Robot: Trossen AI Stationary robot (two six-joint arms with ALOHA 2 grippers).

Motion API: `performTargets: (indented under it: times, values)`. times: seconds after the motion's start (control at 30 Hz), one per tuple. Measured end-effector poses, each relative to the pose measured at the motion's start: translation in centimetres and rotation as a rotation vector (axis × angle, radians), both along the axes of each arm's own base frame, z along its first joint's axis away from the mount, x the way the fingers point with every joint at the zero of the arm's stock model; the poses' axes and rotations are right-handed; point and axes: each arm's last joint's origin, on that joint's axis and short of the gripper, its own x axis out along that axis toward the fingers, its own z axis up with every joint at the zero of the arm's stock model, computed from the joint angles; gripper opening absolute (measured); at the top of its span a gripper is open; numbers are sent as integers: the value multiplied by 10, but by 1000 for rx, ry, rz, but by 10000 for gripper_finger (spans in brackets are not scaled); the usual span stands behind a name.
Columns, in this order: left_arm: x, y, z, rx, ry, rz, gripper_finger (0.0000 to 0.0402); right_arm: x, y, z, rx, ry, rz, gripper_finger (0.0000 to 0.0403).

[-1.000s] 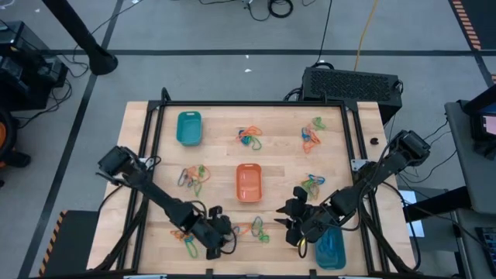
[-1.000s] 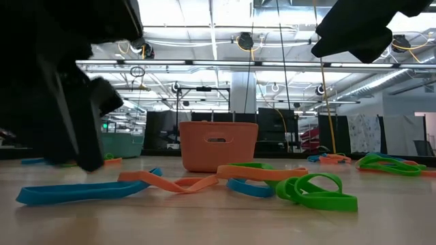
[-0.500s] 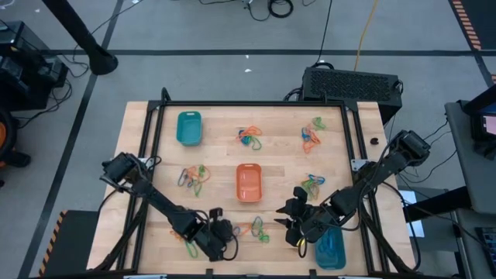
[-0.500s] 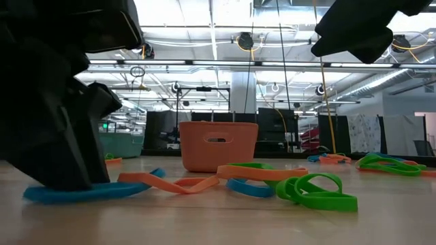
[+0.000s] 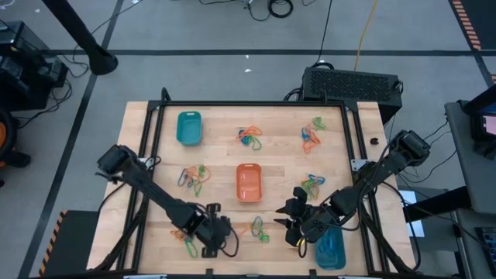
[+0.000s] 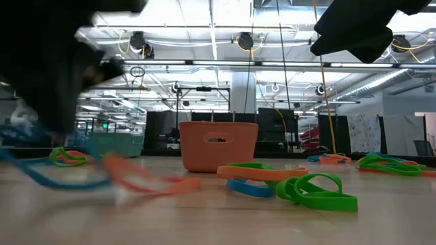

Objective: Sort rubber bands into baskets
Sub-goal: Put the blue rubber band into the blue bin

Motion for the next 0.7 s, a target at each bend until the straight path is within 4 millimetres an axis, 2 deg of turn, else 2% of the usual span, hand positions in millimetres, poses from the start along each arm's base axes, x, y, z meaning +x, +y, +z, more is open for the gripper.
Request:
performTargets:
  times: [0.2, 0.3, 0.53, 0.7]
  values:
    - [9, 7, 39, 23, 105, -42, 2, 1, 1, 1, 6, -12, 2, 135]
    - [13, 11, 51, 41, 112, -46, 2, 3, 2, 3, 3, -40, 13, 135]
    - [30, 4, 69, 109, -133, -102, 1, 18, 9, 11, -88, -230, 50, 135]
    - [40, 1, 77, 162, -289, -105, 1, 29, 16, 2, -107, -284, 81, 135]
